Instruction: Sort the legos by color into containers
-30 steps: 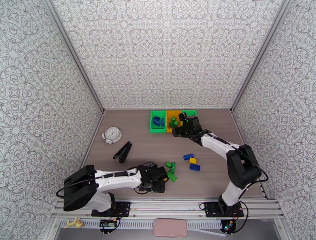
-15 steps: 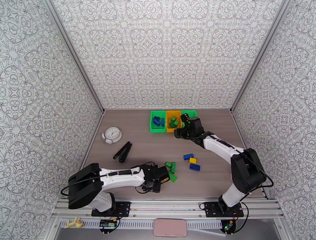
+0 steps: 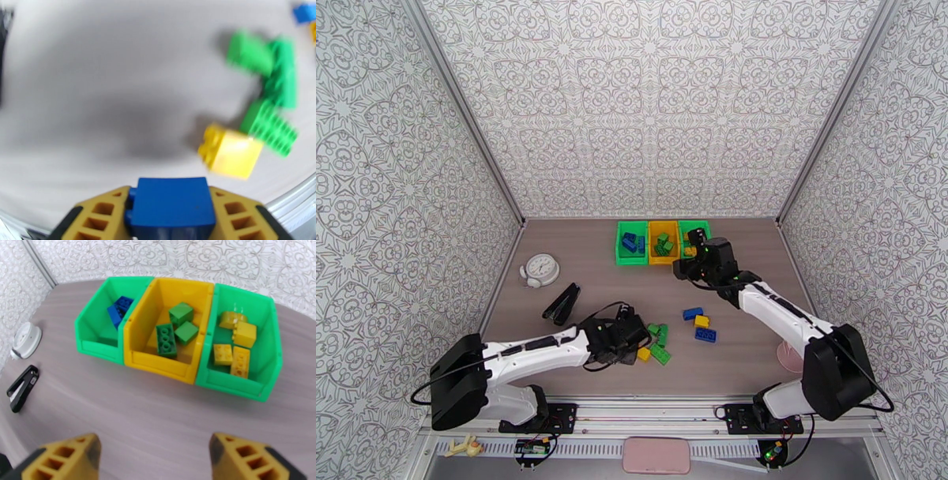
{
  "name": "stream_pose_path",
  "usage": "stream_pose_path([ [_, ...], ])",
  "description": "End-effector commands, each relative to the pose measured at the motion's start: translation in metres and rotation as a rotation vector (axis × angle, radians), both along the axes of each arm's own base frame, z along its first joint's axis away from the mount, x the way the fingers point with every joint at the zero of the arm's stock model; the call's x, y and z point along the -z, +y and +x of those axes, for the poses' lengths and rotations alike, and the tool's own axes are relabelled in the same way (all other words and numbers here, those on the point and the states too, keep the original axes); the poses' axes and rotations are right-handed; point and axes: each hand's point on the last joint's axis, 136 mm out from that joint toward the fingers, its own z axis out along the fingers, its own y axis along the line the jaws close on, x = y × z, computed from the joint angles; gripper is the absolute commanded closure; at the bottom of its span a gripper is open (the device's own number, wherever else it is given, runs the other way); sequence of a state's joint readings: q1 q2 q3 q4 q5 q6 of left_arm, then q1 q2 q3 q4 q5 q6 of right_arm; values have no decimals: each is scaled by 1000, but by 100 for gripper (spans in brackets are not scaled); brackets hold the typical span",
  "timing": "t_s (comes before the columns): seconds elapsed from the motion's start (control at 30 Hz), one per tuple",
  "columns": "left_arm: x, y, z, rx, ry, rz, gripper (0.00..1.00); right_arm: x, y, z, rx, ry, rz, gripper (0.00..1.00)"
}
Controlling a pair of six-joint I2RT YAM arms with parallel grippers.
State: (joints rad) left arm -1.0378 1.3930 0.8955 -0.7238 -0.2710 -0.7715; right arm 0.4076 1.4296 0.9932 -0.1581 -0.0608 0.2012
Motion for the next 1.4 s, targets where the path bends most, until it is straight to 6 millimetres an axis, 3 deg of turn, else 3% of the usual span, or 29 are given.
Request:
stream_pose_path([
  [0.0, -45, -6, 58, 42, -225, -8, 62, 6, -17, -9, 42, 21, -35, 25],
  [0.3, -93, -13, 172, -52, -363, -202, 62, 8, -18, -12, 49, 38, -19, 27],
  [0.8, -91, -11, 320, -87, -348, -253, 61, 8, -31, -4, 84, 40, -62, 27],
  [0.97, -79, -15, 354, -92, -346, -257, 58, 10, -31, -4, 90, 53, -48, 27],
  [1.13, -68, -22, 373, -70, -358, -271, 50, 7, -33, -2, 82, 49, -83, 27],
  [1.27, -76, -26, 375, -42, -387, -268, 28, 5, -34, -4, 64, 64, -118, 25],
  [1.37, -89, -21, 366, -31, -435, -234, 11, 6, -34, -8, 58, 82, -122, 24],
])
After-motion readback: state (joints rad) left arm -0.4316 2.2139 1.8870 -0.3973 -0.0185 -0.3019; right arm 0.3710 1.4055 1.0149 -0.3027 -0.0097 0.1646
